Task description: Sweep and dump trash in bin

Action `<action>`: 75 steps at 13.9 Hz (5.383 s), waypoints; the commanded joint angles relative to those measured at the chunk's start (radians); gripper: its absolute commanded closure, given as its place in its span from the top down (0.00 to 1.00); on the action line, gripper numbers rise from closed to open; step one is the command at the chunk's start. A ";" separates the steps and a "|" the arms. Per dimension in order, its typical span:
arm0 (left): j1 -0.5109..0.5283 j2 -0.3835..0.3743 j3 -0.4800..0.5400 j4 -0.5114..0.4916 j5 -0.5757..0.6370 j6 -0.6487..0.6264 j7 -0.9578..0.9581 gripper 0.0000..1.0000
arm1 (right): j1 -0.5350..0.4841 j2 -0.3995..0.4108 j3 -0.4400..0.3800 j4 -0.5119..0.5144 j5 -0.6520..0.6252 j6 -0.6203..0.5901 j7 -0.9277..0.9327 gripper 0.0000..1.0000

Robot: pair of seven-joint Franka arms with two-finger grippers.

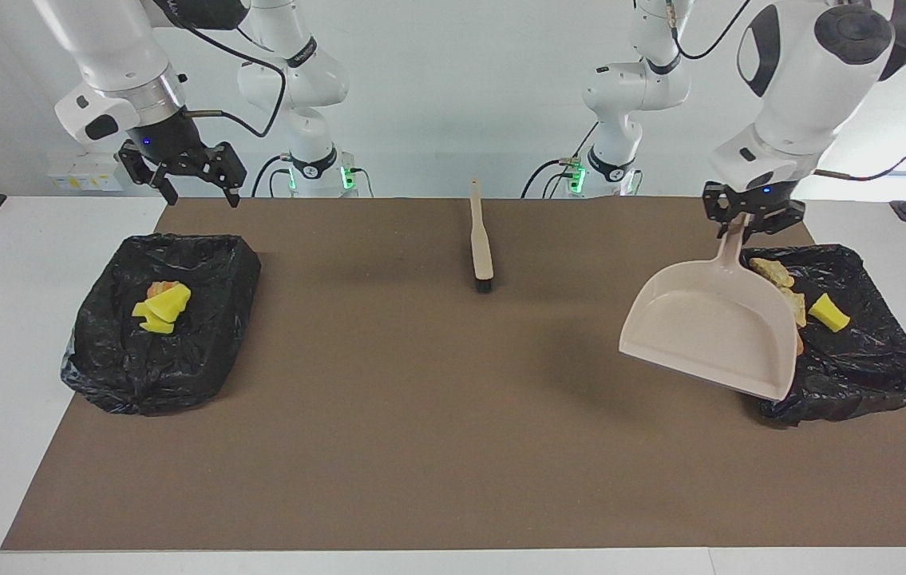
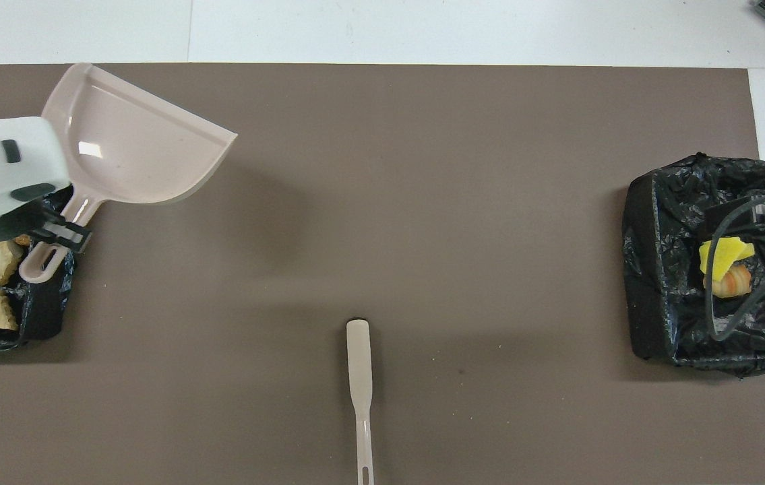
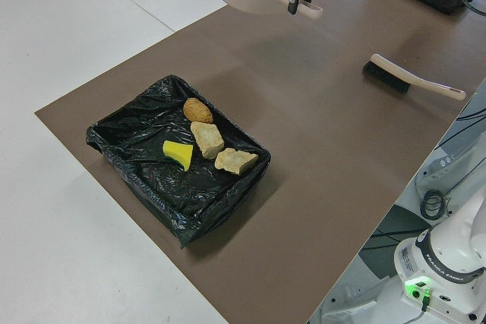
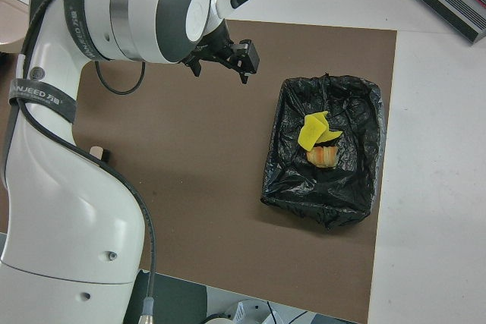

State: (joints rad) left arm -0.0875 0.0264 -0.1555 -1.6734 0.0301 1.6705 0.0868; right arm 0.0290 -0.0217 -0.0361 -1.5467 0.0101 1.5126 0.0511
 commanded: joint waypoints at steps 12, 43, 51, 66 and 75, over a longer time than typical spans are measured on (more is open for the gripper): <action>-0.343 0.265 0.019 -0.083 -0.091 0.497 -0.498 0.00 | 0.003 -0.017 -0.005 -0.024 0.014 0.035 0.013 1.00; -0.075 0.000 0.031 -0.121 -0.171 0.140 -0.550 1.00 | 0.002 -0.017 -0.005 -0.023 0.014 0.035 0.013 1.00; 0.095 -0.088 0.040 -0.109 -0.036 0.032 -0.116 1.00 | 0.002 -0.017 -0.005 -0.024 0.014 0.035 0.013 1.00; 0.146 -0.181 0.044 0.044 0.016 -0.265 0.022 1.00 | 0.002 -0.017 -0.005 -0.024 0.014 0.035 0.013 1.00; 0.158 -0.178 0.021 0.130 -0.025 -0.256 -0.076 1.00 | 0.002 -0.017 -0.005 -0.024 0.014 0.035 0.013 1.00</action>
State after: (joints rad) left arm 0.0685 -0.1564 -0.1395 -1.5876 0.0070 1.4205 0.0324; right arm 0.0325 -0.0217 -0.0400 -1.5470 0.0104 1.5321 0.0516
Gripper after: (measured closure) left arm 0.000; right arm 0.000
